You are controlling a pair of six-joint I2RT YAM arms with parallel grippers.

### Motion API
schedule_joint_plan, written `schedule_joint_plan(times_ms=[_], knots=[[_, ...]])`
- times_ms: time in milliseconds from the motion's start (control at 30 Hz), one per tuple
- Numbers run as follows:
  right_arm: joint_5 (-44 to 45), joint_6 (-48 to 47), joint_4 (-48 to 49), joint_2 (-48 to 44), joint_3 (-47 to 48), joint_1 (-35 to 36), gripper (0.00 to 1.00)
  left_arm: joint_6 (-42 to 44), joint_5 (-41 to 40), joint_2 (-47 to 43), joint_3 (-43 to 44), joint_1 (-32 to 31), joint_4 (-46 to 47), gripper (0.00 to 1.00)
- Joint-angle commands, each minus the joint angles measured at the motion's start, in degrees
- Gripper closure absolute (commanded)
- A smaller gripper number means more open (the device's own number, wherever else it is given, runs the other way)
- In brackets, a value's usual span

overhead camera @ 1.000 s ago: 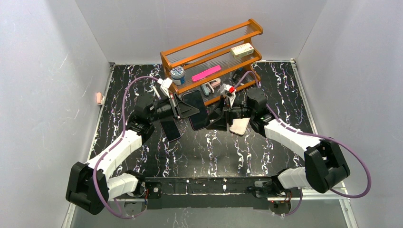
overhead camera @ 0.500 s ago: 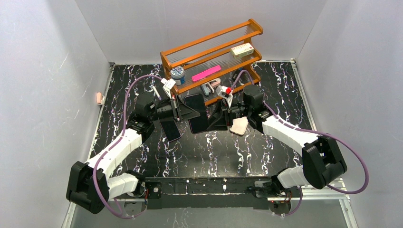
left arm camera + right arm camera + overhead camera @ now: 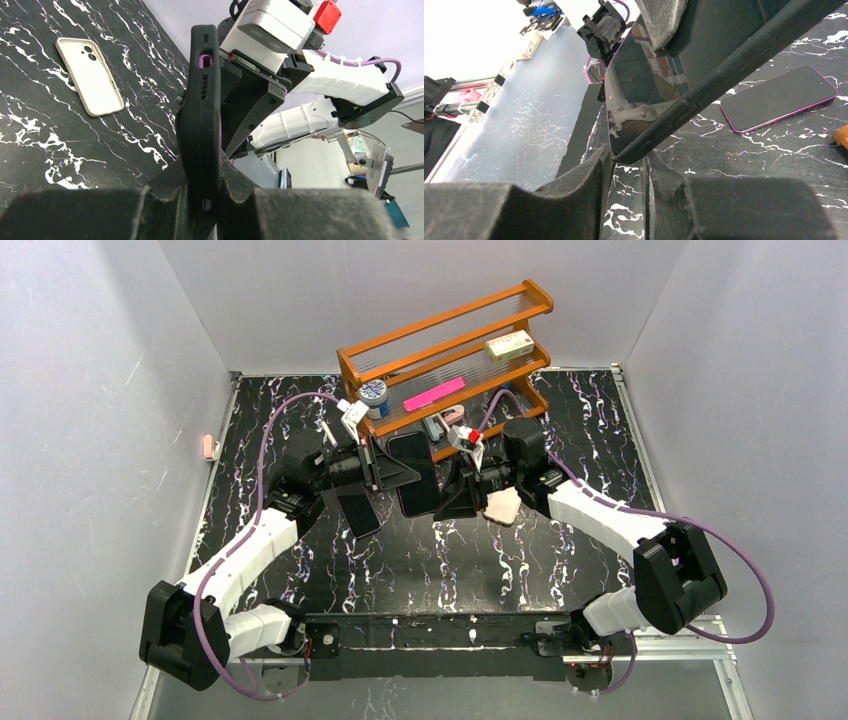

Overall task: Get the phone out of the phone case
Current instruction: Remove the phone case from the phone.

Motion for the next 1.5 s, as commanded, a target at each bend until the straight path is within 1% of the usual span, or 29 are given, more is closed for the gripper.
schedule_joint_plan(times_ms=[0, 133, 200, 333, 467, 667, 833, 900, 967, 1033, 1233, 1300, 1467], knots=[[-1.11, -1.33, -0.26, 0.11, 2.73, 0.28, 0.62, 2.82, 2.10, -1.97, 3.48, 0.15, -1.32, 1.00], [-1.18, -1.17, -0.54, 0.27, 3.24, 0.28, 0.62, 4.57, 2.12, -2.10, 4.10, 0.19, -3.02, 1.00], [-1.10, -1.13, -0.45, 0.54, 3.39, 0.28, 0.65, 5.21, 1.99, -2.23, 4.34, 0.19, -3.84, 1.00], [-0.20, -2.09, -0.44, 0.83, 3.39, 0.33, 0.80, 4.01, 2.16, -2.50, 4.53, 0.19, -3.60, 1.00], [1.00, -6.25, -0.52, 0.49, 2.84, 1.05, 0.99, -0.82, 2.52, -1.65, 4.34, 0.19, -1.36, 1.00], [2.88, -13.30, -0.68, -0.47, 2.79, 1.68, 0.99, -5.37, 4.62, -1.12, 5.03, 0.19, -0.21, 1.00], [4.84, -14.38, -1.32, 0.92, 5.05, 1.74, 0.99, -6.08, 4.97, -1.30, 4.90, 0.12, -0.22, 1.00], [4.64, -14.38, -2.16, 1.32, 5.75, 1.68, 0.99, -4.11, 4.29, -2.00, 4.98, 0.19, -1.46, 1.00], [4.19, -14.30, -3.97, 1.26, 6.03, 1.77, 0.99, 0.68, 2.58, -2.91, 5.78, 0.19, -5.99, 1.00], [4.07, -14.10, -5.39, 0.57, 5.23, 1.77, 0.89, 4.01, 0.90, -3.95, 6.18, 0.19, -8.84, 1.00], [4.14, -12.09, -5.40, -3.53, 0.16, 1.74, 0.62, 5.76, 0.13, -4.36, 6.04, 0.19, -7.52, 1.00], [3.62, -11.35, -5.12, -4.32, -0.87, 1.74, 0.57, 5.76, 0.45, -4.26, 5.77, 0.19, -6.68, 1.00], [1.63, -6.71, -0.78, -4.95, -1.44, 1.69, 0.53, 5.78, 1.01, -4.35, 5.28, 0.19, -5.71, 1.00]])
